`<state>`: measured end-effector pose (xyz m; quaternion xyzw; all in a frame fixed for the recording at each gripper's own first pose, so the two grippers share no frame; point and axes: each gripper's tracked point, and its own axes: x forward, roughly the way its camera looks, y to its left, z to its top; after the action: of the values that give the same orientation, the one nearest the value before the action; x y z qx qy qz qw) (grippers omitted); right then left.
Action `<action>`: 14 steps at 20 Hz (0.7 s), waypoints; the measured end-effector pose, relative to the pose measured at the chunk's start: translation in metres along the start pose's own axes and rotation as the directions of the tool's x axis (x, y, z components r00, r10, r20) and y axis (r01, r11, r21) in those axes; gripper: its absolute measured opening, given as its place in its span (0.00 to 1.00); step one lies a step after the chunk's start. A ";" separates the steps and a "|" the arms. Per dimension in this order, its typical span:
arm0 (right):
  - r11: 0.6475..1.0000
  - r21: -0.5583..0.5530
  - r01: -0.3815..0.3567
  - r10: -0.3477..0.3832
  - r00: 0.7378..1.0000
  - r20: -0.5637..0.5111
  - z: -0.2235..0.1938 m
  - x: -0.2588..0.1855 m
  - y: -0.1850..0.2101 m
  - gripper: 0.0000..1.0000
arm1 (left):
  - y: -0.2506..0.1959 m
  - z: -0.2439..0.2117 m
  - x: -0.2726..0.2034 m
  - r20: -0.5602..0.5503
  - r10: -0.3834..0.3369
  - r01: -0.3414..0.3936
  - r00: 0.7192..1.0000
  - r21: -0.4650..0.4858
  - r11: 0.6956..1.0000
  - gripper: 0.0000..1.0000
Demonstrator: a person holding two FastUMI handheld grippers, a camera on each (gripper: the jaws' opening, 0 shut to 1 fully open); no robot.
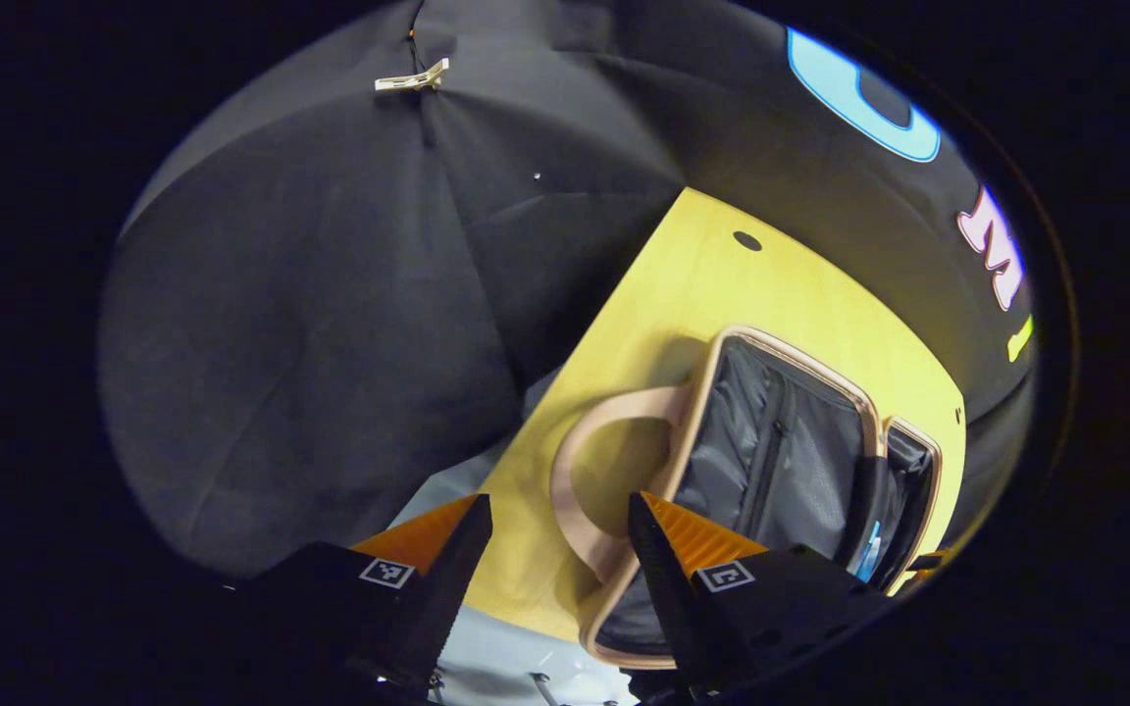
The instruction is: First open the suitcase, pack the skin care products into it, and then close the suitcase.
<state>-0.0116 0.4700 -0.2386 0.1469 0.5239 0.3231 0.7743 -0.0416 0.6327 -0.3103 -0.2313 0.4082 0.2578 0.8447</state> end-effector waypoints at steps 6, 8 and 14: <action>0.999 0.038 0.019 -0.021 0.998 0.050 0.012 -0.011 -0.006 0.97 | 0.004 0.000 0.043 -0.116 0.033 -0.032 0.993 0.014 0.999 0.89; 0.998 0.046 0.044 -0.047 0.997 0.053 0.010 -0.013 -0.015 0.97 | 0.000 -0.007 0.050 -0.148 0.017 -0.015 0.989 0.016 1.000 0.89; 0.995 0.076 0.069 -0.073 0.996 0.050 0.004 -0.015 -0.029 0.97 | 0.001 -0.009 0.059 -0.193 0.051 -0.035 0.980 0.085 0.996 0.84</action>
<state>-0.0014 0.4388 -0.2429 0.1654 0.5197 0.2715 0.7930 -0.0166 0.6426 -0.3632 -0.2120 0.5038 0.2353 0.8037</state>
